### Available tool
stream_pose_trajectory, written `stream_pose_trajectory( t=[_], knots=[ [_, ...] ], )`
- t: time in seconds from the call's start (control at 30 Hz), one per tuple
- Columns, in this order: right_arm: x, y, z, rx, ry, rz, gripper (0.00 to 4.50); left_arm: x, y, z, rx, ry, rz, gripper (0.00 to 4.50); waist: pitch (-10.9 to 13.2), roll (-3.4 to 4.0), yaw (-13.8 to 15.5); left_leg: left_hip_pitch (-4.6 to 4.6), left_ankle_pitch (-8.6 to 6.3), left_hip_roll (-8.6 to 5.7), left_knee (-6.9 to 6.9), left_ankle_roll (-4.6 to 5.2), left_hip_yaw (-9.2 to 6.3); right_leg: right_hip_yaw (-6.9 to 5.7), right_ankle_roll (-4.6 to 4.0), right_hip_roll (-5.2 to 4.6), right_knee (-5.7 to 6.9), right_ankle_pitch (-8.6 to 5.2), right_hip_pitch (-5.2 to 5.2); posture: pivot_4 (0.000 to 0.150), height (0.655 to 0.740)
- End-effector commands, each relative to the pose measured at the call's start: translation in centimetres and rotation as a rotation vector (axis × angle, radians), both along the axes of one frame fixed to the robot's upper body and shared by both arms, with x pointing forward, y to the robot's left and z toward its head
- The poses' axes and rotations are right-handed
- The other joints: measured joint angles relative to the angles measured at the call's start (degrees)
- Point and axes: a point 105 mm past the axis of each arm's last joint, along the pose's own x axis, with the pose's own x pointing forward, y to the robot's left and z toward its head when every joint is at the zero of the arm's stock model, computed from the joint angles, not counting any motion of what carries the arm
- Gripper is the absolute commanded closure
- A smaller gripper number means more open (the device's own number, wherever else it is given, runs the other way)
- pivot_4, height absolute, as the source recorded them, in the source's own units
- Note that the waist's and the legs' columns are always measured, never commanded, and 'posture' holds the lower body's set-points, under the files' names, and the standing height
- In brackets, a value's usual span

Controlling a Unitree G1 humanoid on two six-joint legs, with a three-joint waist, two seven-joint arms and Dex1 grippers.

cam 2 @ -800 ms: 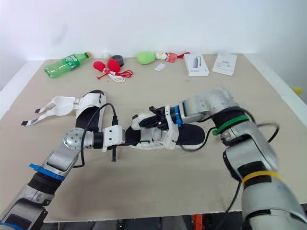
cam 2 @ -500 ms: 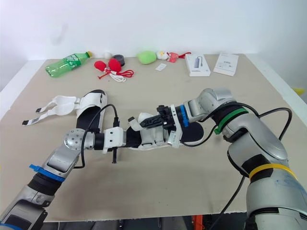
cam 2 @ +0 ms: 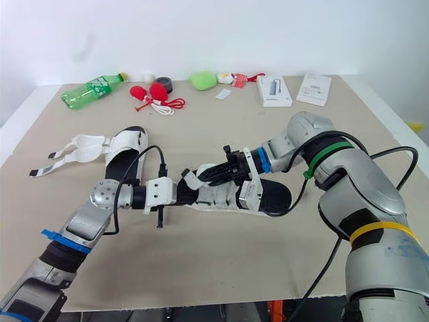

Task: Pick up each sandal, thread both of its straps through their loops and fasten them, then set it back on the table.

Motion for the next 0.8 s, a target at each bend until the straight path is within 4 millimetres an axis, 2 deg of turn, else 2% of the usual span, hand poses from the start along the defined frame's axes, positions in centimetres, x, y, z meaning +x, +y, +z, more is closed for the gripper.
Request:
stream_pose_trajectory(
  t=[0.03,0.07,0.1,0.13,0.17,0.2,0.27,0.33,0.47,0.5,0.57,0.6,0.67,0.73,0.8],
  knots=[
    [0.0,0.4,1.8,0.029,-0.023,0.008,1.94,-0.7,0.1,-2.3,0.069,0.072,-0.018,4.50,0.00,0.00,0.00,0.00,0.00,0.00,0.00,0.00,0.00,0.00,0.00,0.00,0.00,0.00,0.00,0.150,0.7400],
    [-0.1,0.3,1.8,0.027,-0.017,0.008,1.38,-0.7,0.1,-2.3,0.070,0.073,-0.018,4.50,0.00,0.00,0.01,0.03,0.00,0.00,-0.03,0.00,0.00,0.01,-0.01,0.00,0.00,0.00,0.01,0.150,0.7400],
    [-0.3,0.1,1.8,0.019,0.023,-0.003,1.24,-0.7,0.1,-2.3,0.071,0.073,-0.018,4.50,0.00,0.00,0.01,0.03,0.00,0.00,-0.04,0.00,0.00,0.00,-0.01,0.00,0.00,-0.01,0.01,0.150,0.7400],
    [-0.5,-0.2,1.7,0.006,0.062,-0.015,0.59,-0.7,0.2,-2.3,0.072,0.073,-0.017,4.50,0.00,0.00,0.01,0.05,0.01,0.01,-0.04,0.01,0.00,0.00,-0.02,0.01,0.00,-0.01,0.02,0.150,0.7400],
    [-0.6,-0.7,1.4,-0.008,0.103,-0.032,0.25,-0.7,0.3,-2.3,0.073,0.074,-0.015,4.50,0.00,0.00,0.00,0.05,0.01,0.01,-0.03,0.01,0.00,0.01,-0.02,0.01,0.00,-0.01,0.04,0.150,0.7400],
    [-1.0,-1.4,0.7,-0.015,0.176,-0.059,0.11,-0.7,0.4,-2.3,0.075,0.074,-0.013,4.50,0.00,0.00,0.00,0.05,0.01,0.01,-0.04,0.01,0.00,0.01,-0.02,0.01,0.00,-0.01,0.04,0.150,0.7400],
    [-2.6,-2.7,-0.2,-0.018,0.338,-0.083,0.11,-0.8,0.6,-2.4,0.080,0.074,-0.011,4.50,0.00,0.01,0.02,0.07,0.01,0.01,-0.04,0.02,0.00,0.01,-0.02,0.01,0.00,-0.01,0.06,0.150,0.7400],
    [-4.3,-3.2,-0.3,-0.023,0.492,-0.094,0.11,-0.8,0.7,-2.4,0.080,0.074,-0.009,4.50,0.01,0.02,0.07,0.07,-0.01,0.00,-0.05,0.05,-0.02,0.04,-0.07,0.00,0.00,-0.04,0.08,0.150,0.7400],
    [-7.4,-1.7,1.4,0.062,0.838,-0.165,0.11,-0.8,0.6,-2.5,0.081,0.077,-0.013,4.50,-0.10,0.19,-0.77,0.19,-0.31,-0.16,-0.07,0.58,0.14,0.62,0.06,0.03,0.10,-0.46,0.09,0.150,0.7400],
    [-5.8,0.1,1.0,0.120,0.778,-0.295,0.11,-0.8,0.5,-2.5,0.081,0.078,-0.016,4.50,-0.05,0.27,-0.87,0.26,-0.38,-0.06,-0.05,0.68,0.16,0.67,0.00,0.14,0.20,-0.53,0.05,0.150,0.7400],
    [-4.3,0.4,1.6,0.099,0.941,-0.474,0.11,-0.8,0.4,-2.5,0.082,0.078,-0.021,4.50,-0.08,0.45,-1.46,0.19,-0.38,-0.08,-0.15,0.69,0.15,0.72,0.01,0.14,0.30,-0.59,-0.09,0.150,0.7400],
    [-4.0,0.3,1.6,0.079,0.995,-0.512,0.11,-0.7,0.4,-2.5,0.083,0.078,-0.023,4.50,-0.06,0.27,-1.12,0.37,-0.46,-0.08,-0.16,0.81,0.15,0.71,-0.14,0.17,0.69,-0.91,-0.04,0.150,0.7400],
    [-3.1,0.5,2.2,0.053,1.070,-0.568,0.11,-0.7,0.3,-2.5,0.082,0.077,-0.026,4.50,-0.21,0.68,-1.31,0.38,-0.77,0.09,0.35,1.21,-0.37,0.64,-0.17,0.60,0.88,-0.98,0.50,0.150,0.7400],
    [-2.9,0.5,3.6,0.010,1.204,-0.578,0.11,-0.7,0.2,-2.4,0.081,0.076,-0.026,4.50,-0.33,0.88,-1.18,0.44,-1.11,0.01,0.79,1.88,-0.34,0.67,-0.41,0.66,1.13,-0.94,0.59,0.150,0.7400],
    [-3.1,0.5,4.4,-0.028,1.293,-0.575,0.11,-0.7,0.2,-2.5,0.081,0.077,-0.027,4.50,-0.33,0.87,-0.99,0.49,-1.09,0.19,0.88,1.94,-0.37,0.65,-0.52,0.88,1.12,-1.15,0.62,0.150,0.7400]
  ],
)
